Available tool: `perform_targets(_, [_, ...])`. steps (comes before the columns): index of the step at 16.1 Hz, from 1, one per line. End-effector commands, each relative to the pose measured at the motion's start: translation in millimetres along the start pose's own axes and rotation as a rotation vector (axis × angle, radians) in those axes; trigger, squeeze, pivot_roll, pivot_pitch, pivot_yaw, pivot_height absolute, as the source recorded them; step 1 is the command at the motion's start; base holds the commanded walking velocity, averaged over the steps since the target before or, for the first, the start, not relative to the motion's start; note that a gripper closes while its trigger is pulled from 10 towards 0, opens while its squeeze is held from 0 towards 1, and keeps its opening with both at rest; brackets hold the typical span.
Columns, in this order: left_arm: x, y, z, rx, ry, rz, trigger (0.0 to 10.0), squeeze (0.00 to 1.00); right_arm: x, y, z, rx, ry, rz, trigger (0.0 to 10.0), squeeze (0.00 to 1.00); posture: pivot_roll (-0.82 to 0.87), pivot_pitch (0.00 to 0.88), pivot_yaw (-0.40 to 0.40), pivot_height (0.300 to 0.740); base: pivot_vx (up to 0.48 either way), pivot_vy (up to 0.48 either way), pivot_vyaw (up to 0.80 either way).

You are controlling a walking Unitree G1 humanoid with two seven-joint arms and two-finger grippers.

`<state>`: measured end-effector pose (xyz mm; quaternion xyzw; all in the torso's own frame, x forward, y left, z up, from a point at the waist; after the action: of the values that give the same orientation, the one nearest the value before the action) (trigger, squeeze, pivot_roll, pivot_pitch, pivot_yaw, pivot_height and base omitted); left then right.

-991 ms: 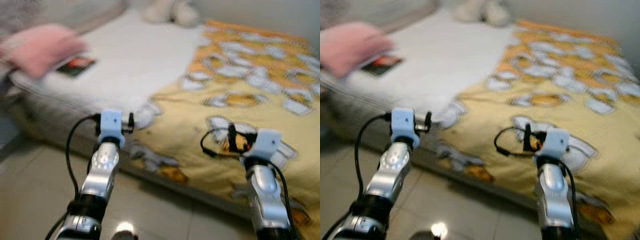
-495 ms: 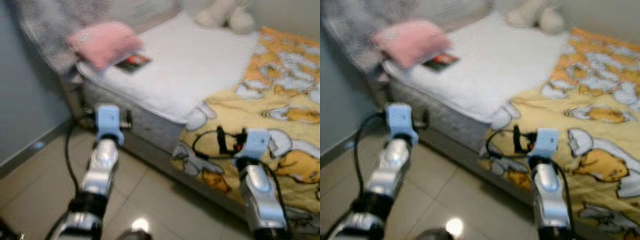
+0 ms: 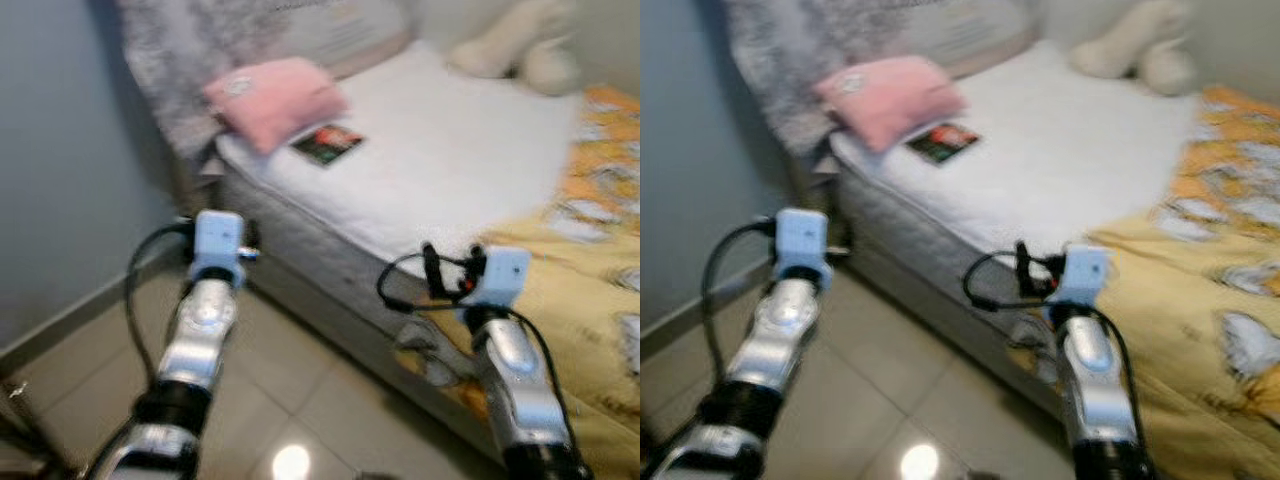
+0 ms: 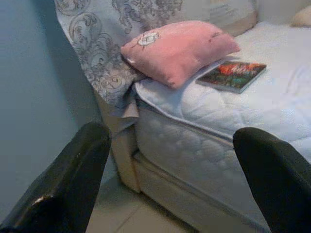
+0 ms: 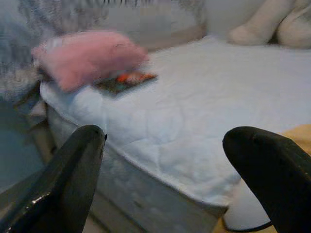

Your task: Clean up the room

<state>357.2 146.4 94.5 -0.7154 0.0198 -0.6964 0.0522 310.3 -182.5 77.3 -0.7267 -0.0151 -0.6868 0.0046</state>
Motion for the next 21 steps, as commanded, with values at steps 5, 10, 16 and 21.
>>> perform_targets(5, [-8.5,-29.1,-0.1,0.076,-0.062,0.039,10.0,0.00,-0.8,11.3,-2.5,-0.063,0.012,0.043,10.0,0.38,0.10,0.005,-0.019,0.736,0.000,-0.465,0.63])
perform_targets(10, [7.1,-41.9,6.8,0.063,-0.033,0.089,10.0,0.00,-16.1,1.0,-5.3,-0.077,-0.034,0.058,10.0,0.31,0.12,0.009,0.015,0.736,0.000,-0.452,0.48])
perform_targets(16, [1.8,-27.7,4.2,0.058,-0.052,0.071,10.0,0.00,-4.7,11.7,0.2,-0.105,0.006,-0.006,10.0,0.47,0.11,0.014,-0.010,0.736,0.000,-0.359,0.50])
perform_targets(21, [14.8,-22.8,7.0,0.029,0.007,-0.015,10.0,0.00,-1.2,15.0,3.2,-0.127,0.016,-0.034,10.0,0.36,0.11,0.009,-0.022,0.736,0.281,0.000,0.29])
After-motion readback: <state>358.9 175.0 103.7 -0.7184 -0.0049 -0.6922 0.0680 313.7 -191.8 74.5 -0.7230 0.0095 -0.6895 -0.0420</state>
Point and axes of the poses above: a point about 5 cm out from each wrist's last joint towards the gripper, its own z axis pointing out of the wrist towards the gripper, its own x axis along the axis of the wrist's last joint, y = z × x, the point moved 3 cm from there along z, pointing out of the wrist towards the gripper, and after that the axes turned 5 degrees about -z, right-handed, at the moved point
